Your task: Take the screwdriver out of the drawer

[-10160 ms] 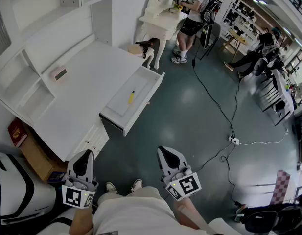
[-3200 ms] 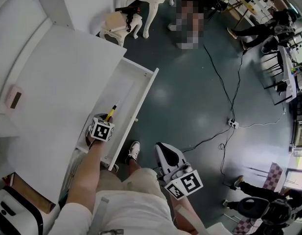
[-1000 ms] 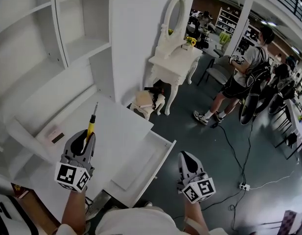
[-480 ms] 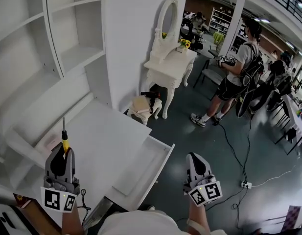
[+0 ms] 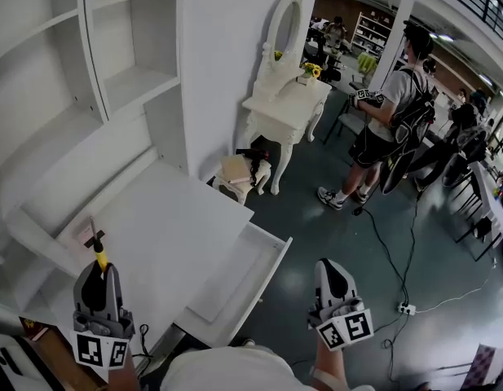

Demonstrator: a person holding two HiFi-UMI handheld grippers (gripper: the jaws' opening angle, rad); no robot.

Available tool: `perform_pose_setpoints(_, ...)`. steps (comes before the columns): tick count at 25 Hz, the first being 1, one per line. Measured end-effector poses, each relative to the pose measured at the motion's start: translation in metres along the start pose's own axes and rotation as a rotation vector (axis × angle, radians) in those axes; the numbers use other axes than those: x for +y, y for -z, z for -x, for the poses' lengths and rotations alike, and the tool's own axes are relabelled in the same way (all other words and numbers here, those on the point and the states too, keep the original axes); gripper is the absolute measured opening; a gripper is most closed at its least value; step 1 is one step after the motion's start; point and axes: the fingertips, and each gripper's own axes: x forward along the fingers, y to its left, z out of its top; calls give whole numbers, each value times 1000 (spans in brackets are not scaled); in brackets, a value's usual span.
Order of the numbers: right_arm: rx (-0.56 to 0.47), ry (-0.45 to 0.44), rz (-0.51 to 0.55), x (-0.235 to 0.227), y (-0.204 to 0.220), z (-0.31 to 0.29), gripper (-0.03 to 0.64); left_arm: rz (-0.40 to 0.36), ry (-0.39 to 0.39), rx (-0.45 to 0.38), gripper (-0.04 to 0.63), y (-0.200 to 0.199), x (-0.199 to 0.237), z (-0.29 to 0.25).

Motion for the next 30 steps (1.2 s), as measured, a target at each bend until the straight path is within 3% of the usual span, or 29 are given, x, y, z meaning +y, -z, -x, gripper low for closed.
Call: perform_pose_setpoints(30,28,-24,-15,34,14,8,9,45,30,7,86,9,1,19)
